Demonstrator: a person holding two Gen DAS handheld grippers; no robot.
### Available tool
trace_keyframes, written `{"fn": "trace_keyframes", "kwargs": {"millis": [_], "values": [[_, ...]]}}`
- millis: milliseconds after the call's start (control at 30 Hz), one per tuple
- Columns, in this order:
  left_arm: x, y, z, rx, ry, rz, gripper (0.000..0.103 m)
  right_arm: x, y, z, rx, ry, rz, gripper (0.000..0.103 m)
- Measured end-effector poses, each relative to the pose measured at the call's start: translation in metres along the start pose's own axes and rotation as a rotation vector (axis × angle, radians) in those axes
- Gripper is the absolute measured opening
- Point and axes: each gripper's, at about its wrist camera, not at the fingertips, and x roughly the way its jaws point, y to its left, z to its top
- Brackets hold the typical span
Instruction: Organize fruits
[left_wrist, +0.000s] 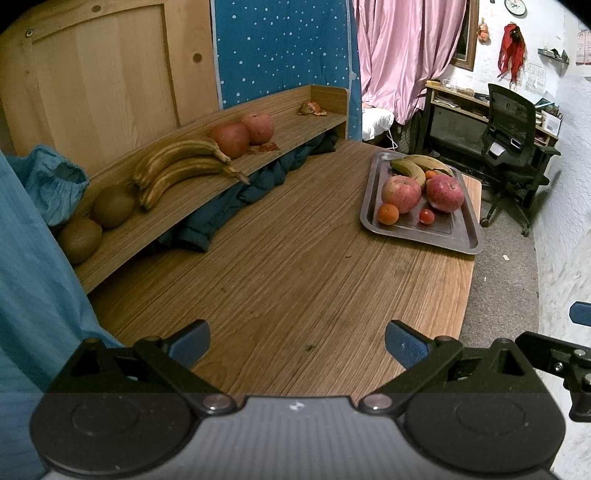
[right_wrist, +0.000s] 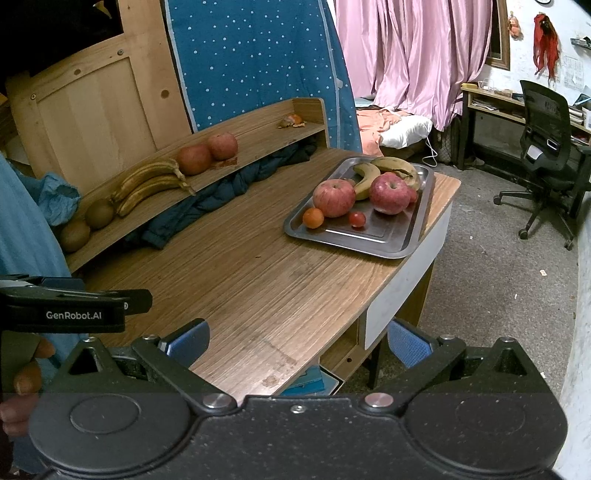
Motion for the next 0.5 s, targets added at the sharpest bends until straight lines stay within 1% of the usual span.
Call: {"fn": "trace_keyframes", "kwargs": {"millis": [500], "values": [[-0.0002,-0.0014,0.0006,0.003,-0.002,0.0,0.103,0.0001,-0.0008,0.0001,0.001,0.0,-0.001,0.102]]}}
